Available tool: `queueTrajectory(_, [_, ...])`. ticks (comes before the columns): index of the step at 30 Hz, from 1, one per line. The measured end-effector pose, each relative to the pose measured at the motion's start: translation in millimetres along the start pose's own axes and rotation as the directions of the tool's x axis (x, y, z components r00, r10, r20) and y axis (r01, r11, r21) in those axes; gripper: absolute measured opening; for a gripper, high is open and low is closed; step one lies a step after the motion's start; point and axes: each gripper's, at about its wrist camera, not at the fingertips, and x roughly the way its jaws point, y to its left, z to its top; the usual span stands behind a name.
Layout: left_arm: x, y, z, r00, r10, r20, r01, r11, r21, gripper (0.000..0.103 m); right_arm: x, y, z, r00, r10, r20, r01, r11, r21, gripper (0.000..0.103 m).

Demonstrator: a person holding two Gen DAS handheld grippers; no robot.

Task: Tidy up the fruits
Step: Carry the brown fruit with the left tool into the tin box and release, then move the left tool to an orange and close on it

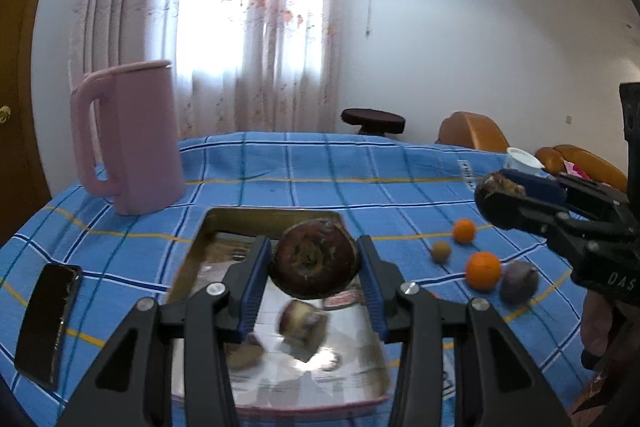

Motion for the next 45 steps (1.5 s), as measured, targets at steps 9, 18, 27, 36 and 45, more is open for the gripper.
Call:
queueTrajectory(9, [21.5,33.7,2.1,0.996,0.045,-0.072,-0.046,0.999,-0.018,0.045,58.8,36.1,15.3,0.996,0.053,-0.076,-0.057,0.998,-0.041,0.040])
queueTrajectory(18, [35.1,51.7,-0.9,0.988,0.084,-0.127,-0.088,0.996,-0.025,0.045,98.7,53.6,8.6,0.985,0.083,-0.150,-0.089,0.996,-0.028,0.040])
queueTrajectory(27, [43.7,56.1,-8.1,0.982,0.090,-0.165,-0.095,0.995,-0.022,0.045,117.4,59.9,-0.5,0.973,0.086,-0.213,-0.092,0.995,-0.022,0.040])
queueTrajectory(36, [49.1,58.0,-11.0,0.978,0.094,-0.185,-0.099,0.995,-0.021,0.045,126.3,62.4,-6.8,0.962,0.113,-0.248,-0.118,0.993,-0.002,0.040])
queueTrajectory(45, [22.2,58.4,-6.3,0.988,0.101,-0.115,-0.108,0.993,-0.055,0.062,107.4,60.2,-3.3,0.972,0.090,-0.216,-0.088,0.996,0.019,0.058])
